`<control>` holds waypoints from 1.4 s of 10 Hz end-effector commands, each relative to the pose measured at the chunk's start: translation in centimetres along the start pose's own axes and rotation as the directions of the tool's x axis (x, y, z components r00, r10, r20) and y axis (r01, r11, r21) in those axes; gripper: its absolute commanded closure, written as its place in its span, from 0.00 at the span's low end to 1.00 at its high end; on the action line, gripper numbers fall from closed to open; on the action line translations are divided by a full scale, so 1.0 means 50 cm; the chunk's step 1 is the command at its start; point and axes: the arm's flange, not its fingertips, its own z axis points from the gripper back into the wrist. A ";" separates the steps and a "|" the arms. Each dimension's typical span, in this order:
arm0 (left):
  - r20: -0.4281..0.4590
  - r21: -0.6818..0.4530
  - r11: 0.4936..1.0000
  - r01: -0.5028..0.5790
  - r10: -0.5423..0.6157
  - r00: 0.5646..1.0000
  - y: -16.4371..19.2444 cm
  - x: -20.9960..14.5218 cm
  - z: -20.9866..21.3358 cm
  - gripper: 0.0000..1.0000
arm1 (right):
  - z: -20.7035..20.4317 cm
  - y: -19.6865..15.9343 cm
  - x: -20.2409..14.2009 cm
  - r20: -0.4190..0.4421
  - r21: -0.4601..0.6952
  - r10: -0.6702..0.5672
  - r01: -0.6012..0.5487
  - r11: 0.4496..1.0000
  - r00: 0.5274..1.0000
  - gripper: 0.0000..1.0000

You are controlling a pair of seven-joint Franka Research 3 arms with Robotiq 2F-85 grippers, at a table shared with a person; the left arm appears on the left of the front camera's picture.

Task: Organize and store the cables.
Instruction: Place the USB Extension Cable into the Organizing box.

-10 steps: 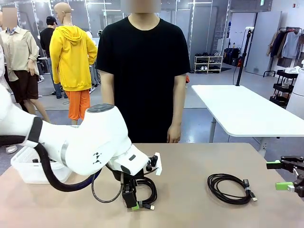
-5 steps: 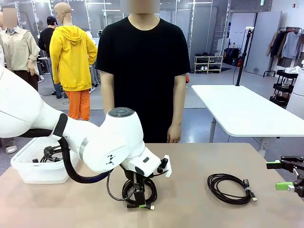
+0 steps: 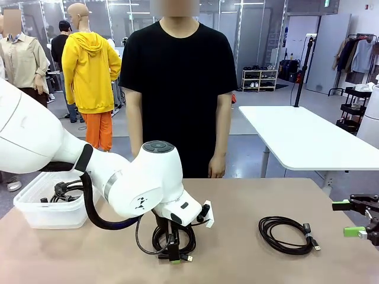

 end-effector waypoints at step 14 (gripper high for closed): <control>0.003 -0.084 0.981 0.175 -0.175 0.985 0.006 0.003 0.199 0.86 | 0.000 -0.002 0.007 0.008 -0.006 0.000 0.001 1.000 1.000 0.00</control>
